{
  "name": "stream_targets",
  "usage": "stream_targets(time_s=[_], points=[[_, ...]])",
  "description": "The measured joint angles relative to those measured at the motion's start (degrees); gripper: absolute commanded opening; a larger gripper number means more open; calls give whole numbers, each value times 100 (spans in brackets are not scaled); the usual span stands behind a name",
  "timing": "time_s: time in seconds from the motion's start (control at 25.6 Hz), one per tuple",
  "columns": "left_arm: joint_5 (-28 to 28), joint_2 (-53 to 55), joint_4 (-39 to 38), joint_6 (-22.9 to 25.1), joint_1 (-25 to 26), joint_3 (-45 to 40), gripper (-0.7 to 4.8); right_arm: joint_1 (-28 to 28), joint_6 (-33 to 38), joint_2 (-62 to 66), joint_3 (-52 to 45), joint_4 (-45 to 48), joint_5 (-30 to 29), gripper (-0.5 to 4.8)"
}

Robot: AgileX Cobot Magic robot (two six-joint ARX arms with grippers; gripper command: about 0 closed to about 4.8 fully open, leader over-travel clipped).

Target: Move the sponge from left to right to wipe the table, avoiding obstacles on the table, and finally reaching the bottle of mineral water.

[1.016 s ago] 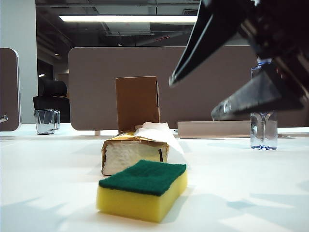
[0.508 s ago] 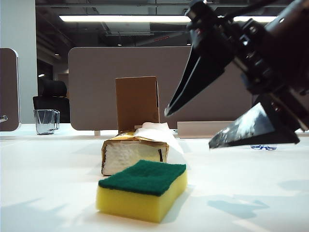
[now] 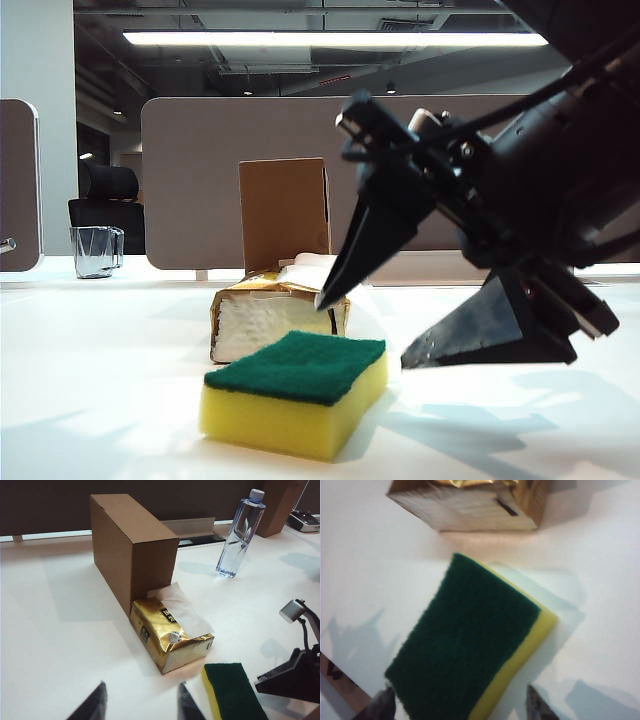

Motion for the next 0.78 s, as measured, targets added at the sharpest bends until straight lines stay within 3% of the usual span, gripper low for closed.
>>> stream_targets(time_s=[0.78], points=[[2,0,-2,-9,0,0,179,37,426,796,50,658,-175,305]])
